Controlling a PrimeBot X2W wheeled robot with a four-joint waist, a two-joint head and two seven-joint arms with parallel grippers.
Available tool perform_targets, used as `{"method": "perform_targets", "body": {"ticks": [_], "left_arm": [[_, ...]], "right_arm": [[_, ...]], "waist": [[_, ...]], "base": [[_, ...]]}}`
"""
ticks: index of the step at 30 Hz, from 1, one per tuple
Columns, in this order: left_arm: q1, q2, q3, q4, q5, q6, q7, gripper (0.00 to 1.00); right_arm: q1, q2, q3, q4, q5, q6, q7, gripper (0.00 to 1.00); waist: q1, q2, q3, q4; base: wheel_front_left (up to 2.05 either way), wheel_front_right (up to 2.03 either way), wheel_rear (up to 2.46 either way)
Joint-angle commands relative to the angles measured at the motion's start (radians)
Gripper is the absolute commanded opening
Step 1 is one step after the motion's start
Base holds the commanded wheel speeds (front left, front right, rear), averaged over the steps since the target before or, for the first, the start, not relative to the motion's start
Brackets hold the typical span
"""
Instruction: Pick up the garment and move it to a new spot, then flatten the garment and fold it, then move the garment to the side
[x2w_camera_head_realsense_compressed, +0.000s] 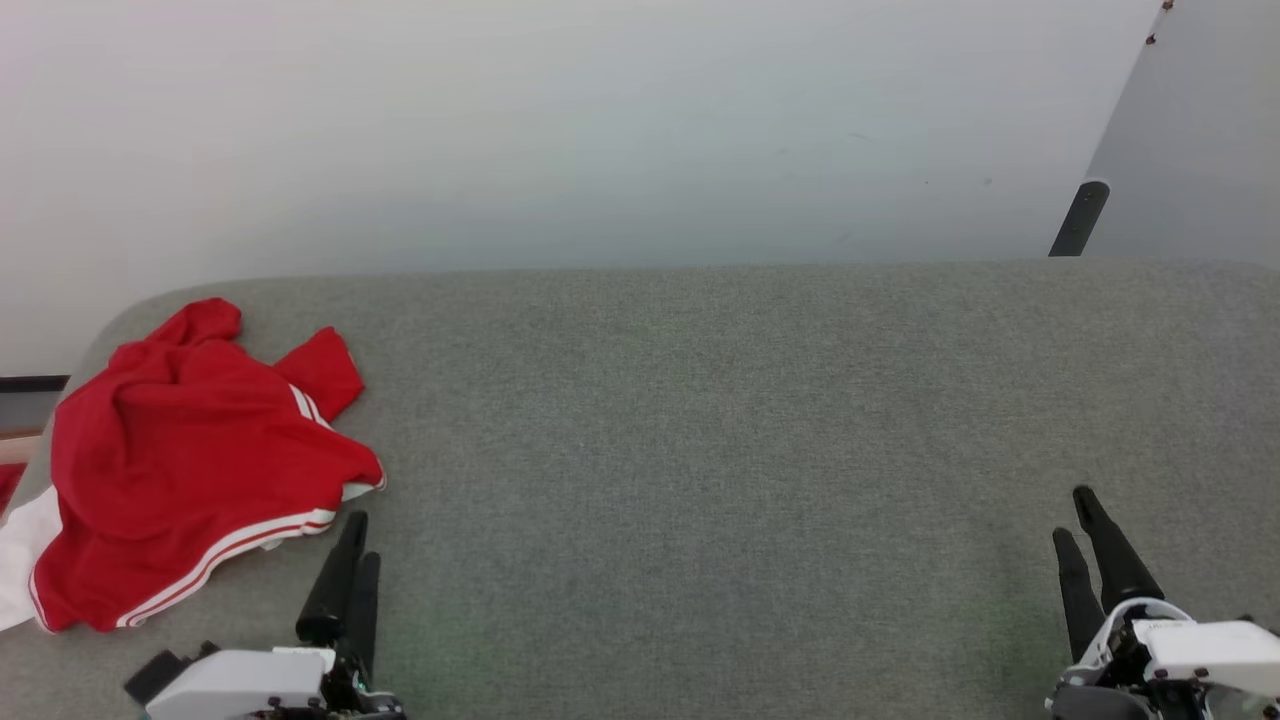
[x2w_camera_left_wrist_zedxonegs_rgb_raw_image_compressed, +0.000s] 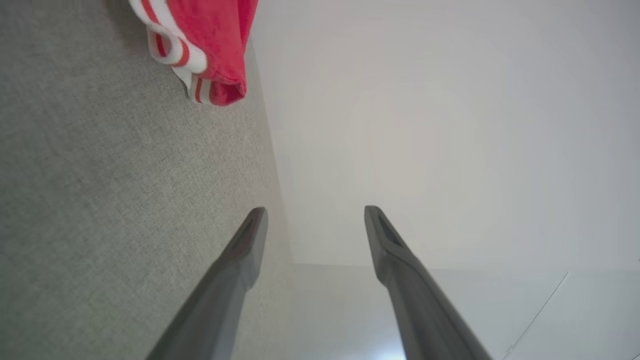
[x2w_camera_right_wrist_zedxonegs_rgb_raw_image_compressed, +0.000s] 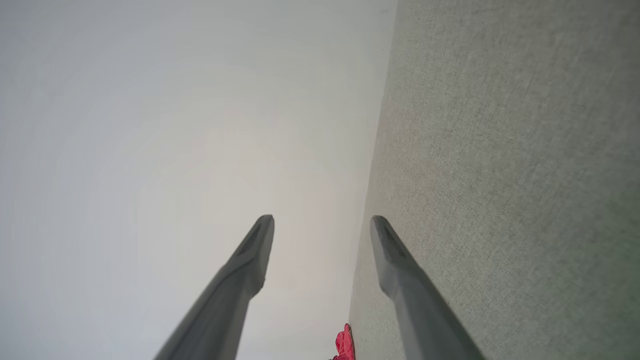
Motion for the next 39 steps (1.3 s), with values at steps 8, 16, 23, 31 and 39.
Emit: {"method": "perform_targets", "body": {"ticks": [8,16,23,31,39], "left_arm": [[-0.053,0.058,-0.044,-0.013,0.163,0.012,-0.064,1.0],[-0.064,0.089,-0.075,-0.018,0.319,0.034,-0.101,1.0],[-0.066,0.107,-0.086,-0.049,0.48,0.055,-0.128,1.0],[-0.059,0.121,-0.098,-0.065,0.637,0.062,-0.156,1.0],[-0.061,0.137,-0.116,-0.06,0.777,0.068,-0.182,1.0]], "right_arm": [[-0.091,-0.049,0.065,0.025,-0.117,0.0,-0.059,1.0],[-0.133,-0.08,0.119,0.061,-0.237,0.0,-0.106,1.0],[-0.17,-0.101,0.152,0.086,-0.356,0.0,-0.137,1.0],[-0.202,-0.117,0.168,0.101,-0.513,0.0,-0.166,1.0],[-0.222,-0.124,0.169,0.116,-0.672,0.001,-0.192,1.0]], "waist": [[0.0,0.0,0.0,0.001],[0.0,0.0,-0.001,0.002],[0.0,0.0,-0.001,0.002],[0.0,0.0,-0.002,0.003],[0.0,0.0,-0.004,0.003]], "base": [[0.0,0.0,0.0],[0.0,0.0,0.0],[0.0,0.0,0.0],[0.0,0.0,0.0],[0.0,0.0,0.0]]}}
